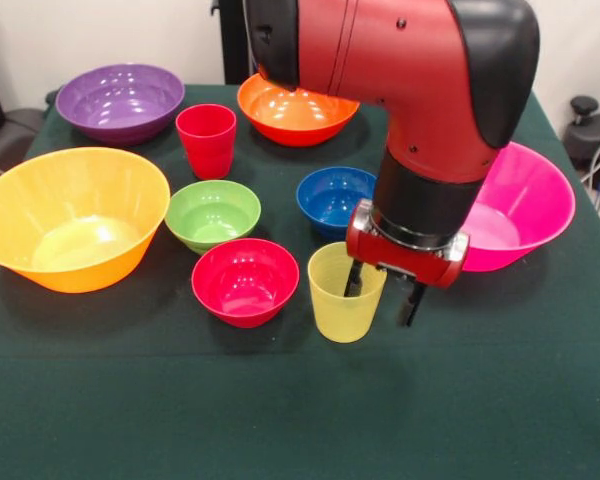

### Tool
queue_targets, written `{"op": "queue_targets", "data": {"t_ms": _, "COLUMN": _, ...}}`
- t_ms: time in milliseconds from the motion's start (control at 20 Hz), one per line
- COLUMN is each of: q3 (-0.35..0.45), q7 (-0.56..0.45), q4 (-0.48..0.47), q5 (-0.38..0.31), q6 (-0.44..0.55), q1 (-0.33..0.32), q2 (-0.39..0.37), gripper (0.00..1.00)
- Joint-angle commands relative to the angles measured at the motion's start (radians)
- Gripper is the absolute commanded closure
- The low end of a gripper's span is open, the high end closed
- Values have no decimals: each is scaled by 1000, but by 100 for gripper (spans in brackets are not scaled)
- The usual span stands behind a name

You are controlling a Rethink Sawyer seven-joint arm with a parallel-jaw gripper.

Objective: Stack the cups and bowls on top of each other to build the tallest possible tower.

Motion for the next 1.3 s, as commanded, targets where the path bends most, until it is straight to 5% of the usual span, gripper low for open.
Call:
{"op": "queue_targets", "data": {"t_ms": 50, "q3": 104, "q7": 17, "q4": 26, "q5": 14, "q6": 162, "q1": -11, "q2": -76, "gripper": 0}}
{"op": "queue_targets", "data": {"t_ms": 750, "q3": 96, "q7": 57, "q4": 83, "q5": 54, "q6": 284, "q1": 15, "q2": -177, "gripper": 0}}
{"op": "queue_targets", "data": {"t_ms": 1300, "q3": 46, "q7": 113, "q4": 405, "q5": 17, "q6": 126, "q1": 71, "q2": -303, "gripper": 0}}
